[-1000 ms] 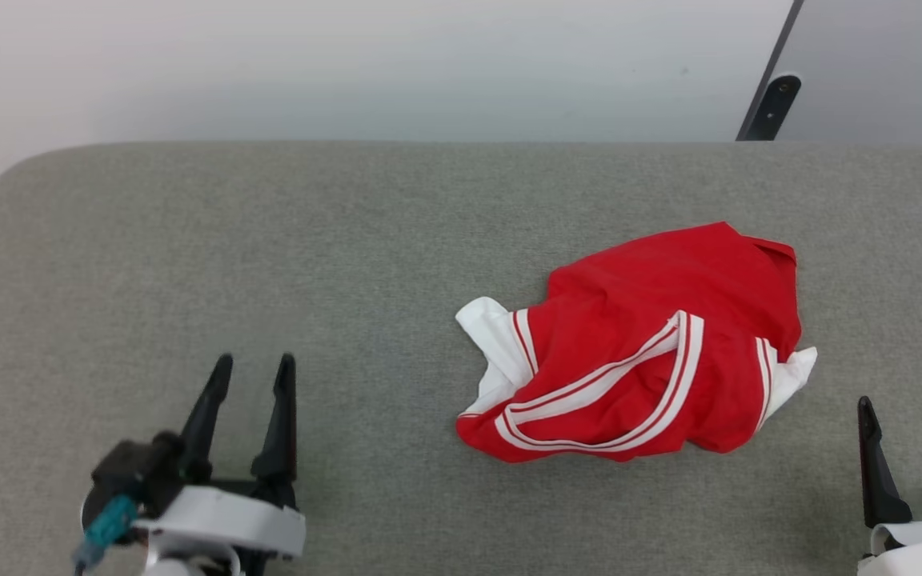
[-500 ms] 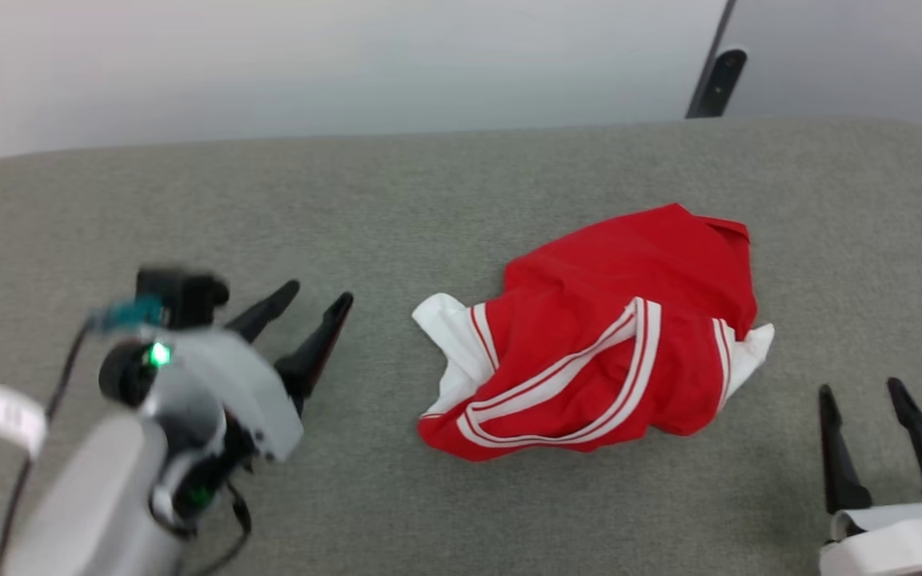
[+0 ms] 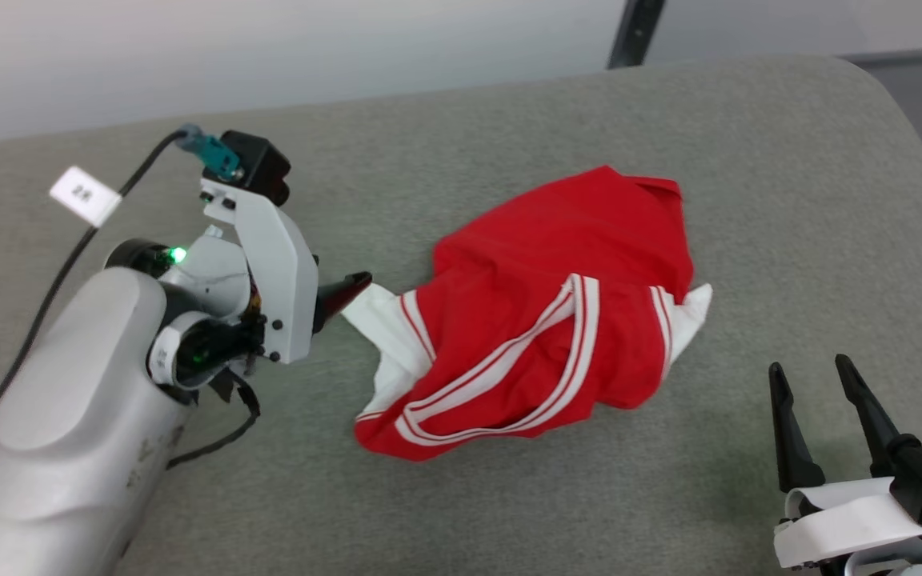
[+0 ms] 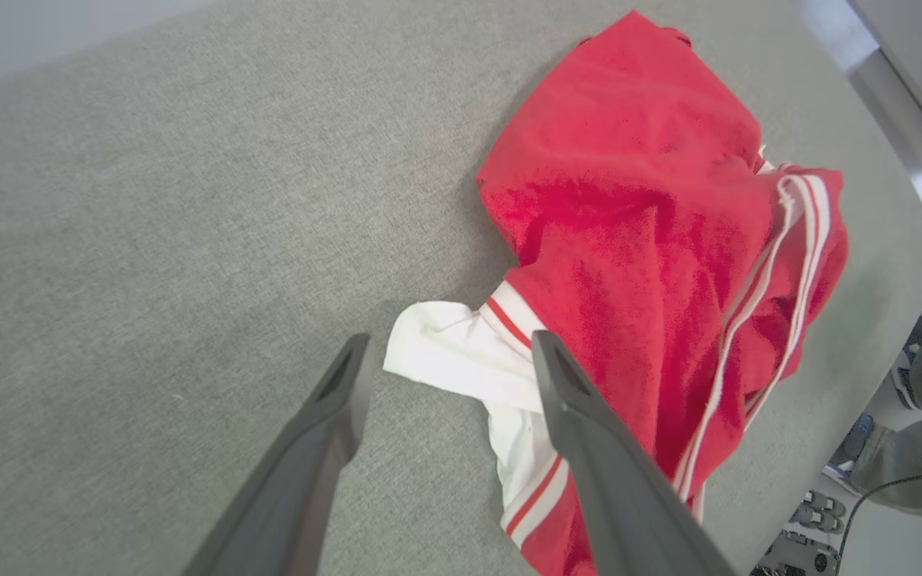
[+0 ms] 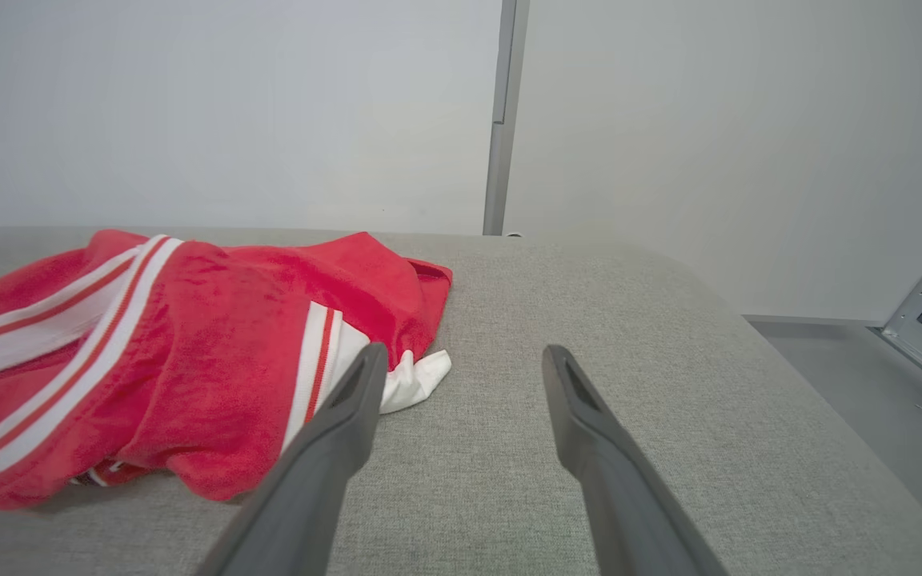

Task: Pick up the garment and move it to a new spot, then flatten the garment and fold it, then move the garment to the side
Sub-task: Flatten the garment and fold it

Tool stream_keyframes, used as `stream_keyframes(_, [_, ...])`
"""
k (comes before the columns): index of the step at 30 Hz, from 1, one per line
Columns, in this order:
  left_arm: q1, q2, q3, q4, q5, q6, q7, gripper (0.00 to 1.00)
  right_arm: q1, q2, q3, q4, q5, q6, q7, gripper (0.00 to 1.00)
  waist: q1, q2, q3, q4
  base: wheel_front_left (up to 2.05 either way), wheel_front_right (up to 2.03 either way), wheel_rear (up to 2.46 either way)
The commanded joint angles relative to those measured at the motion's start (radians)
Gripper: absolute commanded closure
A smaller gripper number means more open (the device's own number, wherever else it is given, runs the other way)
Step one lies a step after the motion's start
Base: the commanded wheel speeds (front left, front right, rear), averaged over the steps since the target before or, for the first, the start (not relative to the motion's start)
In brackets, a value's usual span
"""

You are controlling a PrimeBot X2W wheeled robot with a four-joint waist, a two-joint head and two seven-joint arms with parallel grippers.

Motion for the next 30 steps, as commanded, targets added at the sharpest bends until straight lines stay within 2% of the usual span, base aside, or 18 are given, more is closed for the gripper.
stream_keyframes(1, [-0.016,0.005,-0.012,0.011,0.001,-0.001,0.023,0.00,-0.008,0.008,0.004,-0.002,0.006,-0.001,-0.001,0.00,0.0000,0.0000,0.039,-0.047,0.00,0.00,0.00])
stream_keyframes(5, [-0.050,0.017,-0.027,0.044,-0.005,0.011,0.099,0.00,-0.015,0.023,0.007,-0.004,0.012,-0.001,-0.001,0.00,0.0000,0.0000,0.056,-0.075,0.00,0.00,0.00])
stream_keyframes(12, [-0.084,0.030,-0.077,0.074,0.024,0.006,0.173,0.00,-0.026,0.041,0.014,-0.002,0.022,-0.001,-0.001,0.00,0.0000,0.0000,0.083,-0.102,0.00,0.00,0.00])
stream_keyframes(18, [-0.100,0.050,-0.132,0.110,0.058,-0.012,0.199,0.00,-0.042,0.048,0.017,-0.005,0.031,-0.001,-0.001,0.00,0.0000,0.0000,0.104,-0.112,0.00,0.00,0.00])
stream_keyframes(27, [-0.108,0.022,-0.191,0.205,0.067,-0.023,0.197,0.00,-0.052,0.053,0.013,0.003,0.038,-0.001,-0.001,0.00,0.0000,0.0000,0.119,-0.113,0.00,0.00,0.00])
stream_keyframes(28, [-0.109,0.016,-0.198,0.213,0.063,-0.023,0.200,0.43,-0.053,0.054,0.013,0.004,0.038,-0.001,-0.001,0.00,0.0000,0.0000,0.119,-0.113,0.00,0.00,0.00])
stream_keyframes(29, [-0.108,0.009,-0.200,0.221,0.058,-0.024,0.197,0.65,-0.054,0.054,0.013,0.004,0.038,-0.001,-0.001,0.00,0.0000,0.0000,0.119,-0.112,0.00,0.00,0.00])
stream_keyframes(30, [-0.106,0.002,-0.203,0.229,0.056,-0.024,0.196,1.00,-0.055,0.055,0.013,0.006,0.039,-0.001,-0.001,0.00,0.0000,0.0000,0.119,-0.111,0.00,0.00,0.00])
